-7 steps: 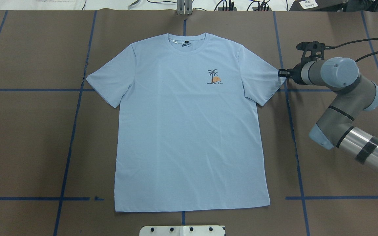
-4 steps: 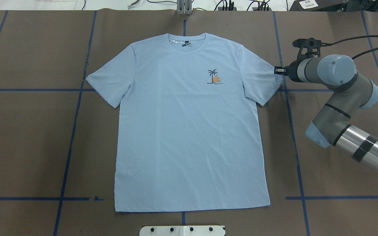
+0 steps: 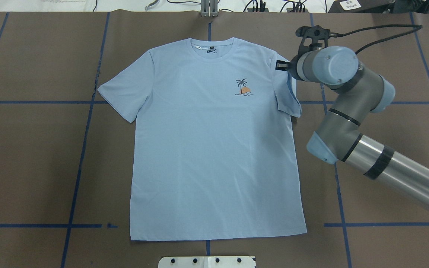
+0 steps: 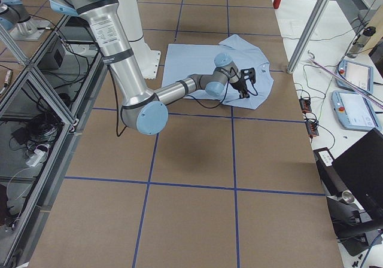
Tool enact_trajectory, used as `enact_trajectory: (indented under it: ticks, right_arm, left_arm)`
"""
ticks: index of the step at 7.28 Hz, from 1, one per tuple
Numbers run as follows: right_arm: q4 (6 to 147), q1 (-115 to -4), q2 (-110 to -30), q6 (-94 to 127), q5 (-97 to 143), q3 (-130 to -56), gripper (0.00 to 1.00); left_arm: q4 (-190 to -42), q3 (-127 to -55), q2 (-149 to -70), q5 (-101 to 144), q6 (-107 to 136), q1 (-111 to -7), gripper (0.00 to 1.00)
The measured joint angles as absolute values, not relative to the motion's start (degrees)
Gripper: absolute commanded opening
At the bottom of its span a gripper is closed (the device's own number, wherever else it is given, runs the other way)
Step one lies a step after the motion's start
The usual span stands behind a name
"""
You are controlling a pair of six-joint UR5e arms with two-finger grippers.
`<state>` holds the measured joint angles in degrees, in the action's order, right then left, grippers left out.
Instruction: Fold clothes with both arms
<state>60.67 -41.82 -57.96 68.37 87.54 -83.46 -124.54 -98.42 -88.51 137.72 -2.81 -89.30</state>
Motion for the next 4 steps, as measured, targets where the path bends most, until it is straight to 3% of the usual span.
enact_trajectory:
  ticks: [2, 3, 4]
  right_arm:
    - [65.2, -36.3, -52.6, 71.7, 79.4, -81.0, 0.00]
    - [65.5, -34.2, -51.1, 72.2, 76.4, -79.2, 0.14]
    - [65.5, -32.7, -50.3, 72.4, 74.6, -78.0, 0.99]
  left_arm:
    - [-124.5, -98.4, -88.5, 137.8, -2.8, -89.3, 1.00]
    - [-124.5, -98.4, -88.5, 137.8, -2.8, -89.3, 1.00]
    - [-124.5, -98.4, -88.5, 137.8, -2.8, -89.3, 1.00]
